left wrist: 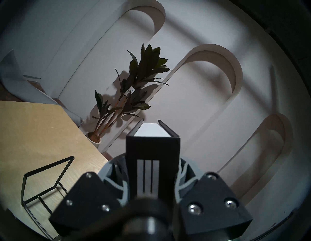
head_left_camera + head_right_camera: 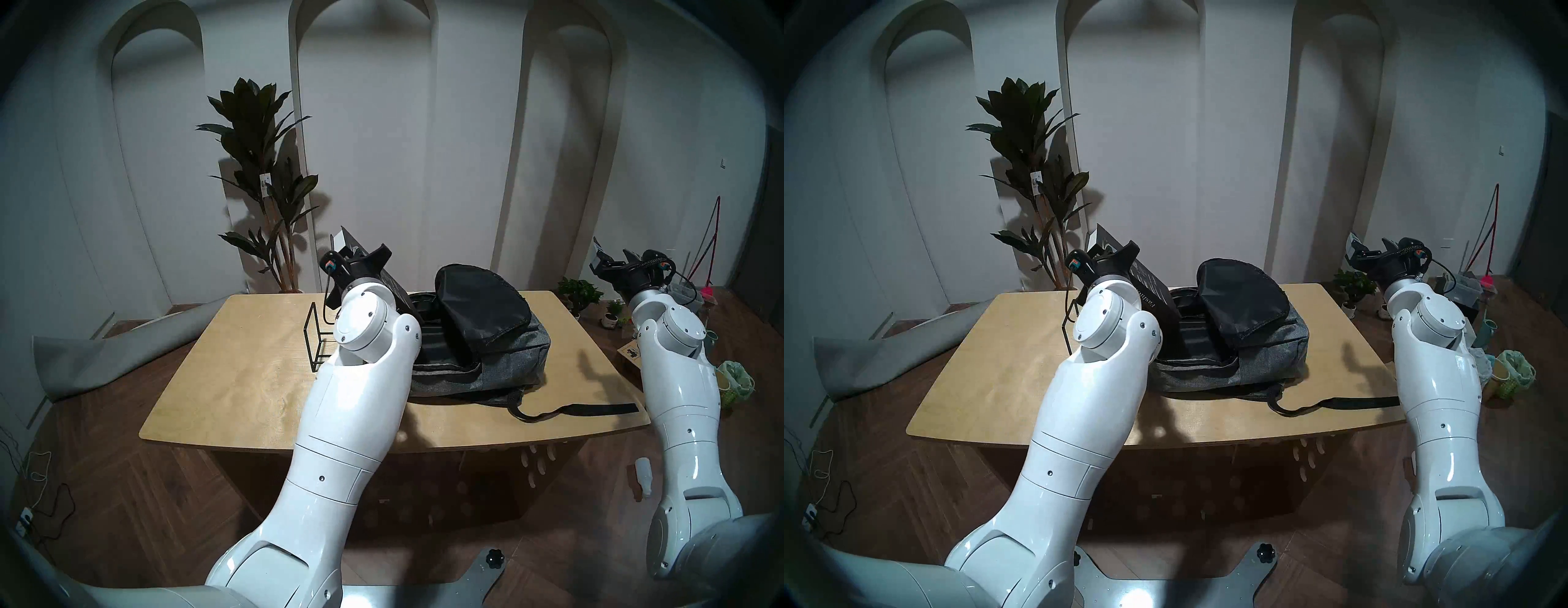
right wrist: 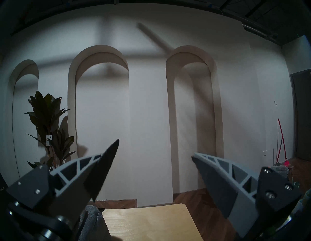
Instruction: Put the book into the bag and close the bag
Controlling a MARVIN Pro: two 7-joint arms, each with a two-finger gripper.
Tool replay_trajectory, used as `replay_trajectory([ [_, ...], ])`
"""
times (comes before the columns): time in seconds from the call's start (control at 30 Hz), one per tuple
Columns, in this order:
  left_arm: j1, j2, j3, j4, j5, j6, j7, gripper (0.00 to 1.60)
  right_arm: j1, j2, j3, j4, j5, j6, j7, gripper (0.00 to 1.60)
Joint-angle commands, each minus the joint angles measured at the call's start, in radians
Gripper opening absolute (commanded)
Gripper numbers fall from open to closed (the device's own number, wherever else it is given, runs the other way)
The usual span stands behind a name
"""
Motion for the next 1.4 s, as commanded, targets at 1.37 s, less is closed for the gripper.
replay_trajectory([
  [1.37, -0.037, 0.015, 0.252, 0.221, -0.13, -0.418, 0.032, 0.0, 0.147, 0.028, -0.06, 0.14, -0.044, -0.214, 0.137, 1.6],
])
